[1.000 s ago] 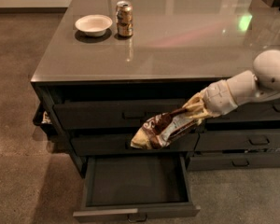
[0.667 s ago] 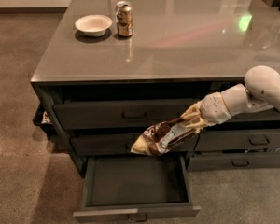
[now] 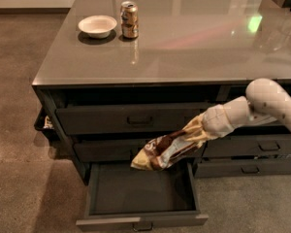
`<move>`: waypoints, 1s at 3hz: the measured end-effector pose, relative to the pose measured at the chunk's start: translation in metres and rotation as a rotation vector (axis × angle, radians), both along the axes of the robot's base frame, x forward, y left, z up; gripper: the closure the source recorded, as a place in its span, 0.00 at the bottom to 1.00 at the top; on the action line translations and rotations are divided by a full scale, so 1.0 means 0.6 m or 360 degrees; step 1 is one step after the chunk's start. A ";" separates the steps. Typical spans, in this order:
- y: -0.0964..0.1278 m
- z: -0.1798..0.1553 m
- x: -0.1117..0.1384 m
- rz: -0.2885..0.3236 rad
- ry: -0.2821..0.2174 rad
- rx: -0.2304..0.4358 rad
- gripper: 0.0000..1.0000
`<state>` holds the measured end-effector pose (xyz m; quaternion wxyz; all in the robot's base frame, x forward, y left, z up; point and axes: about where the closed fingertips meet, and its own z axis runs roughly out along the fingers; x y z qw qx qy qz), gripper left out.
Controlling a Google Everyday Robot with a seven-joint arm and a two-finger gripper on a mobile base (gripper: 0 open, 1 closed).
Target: Place brown chip bag into bottom drawer
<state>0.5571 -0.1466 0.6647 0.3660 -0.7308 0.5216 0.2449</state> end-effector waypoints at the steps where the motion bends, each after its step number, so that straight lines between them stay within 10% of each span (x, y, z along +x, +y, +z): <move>1: 0.040 -0.088 -0.018 -0.0050 0.0130 0.0055 1.00; 3: 0.131 -0.270 -0.050 -0.0233 0.0433 0.0028 1.00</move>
Offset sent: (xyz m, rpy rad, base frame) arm -0.0299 0.0803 -0.1757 0.0433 0.2740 -0.1500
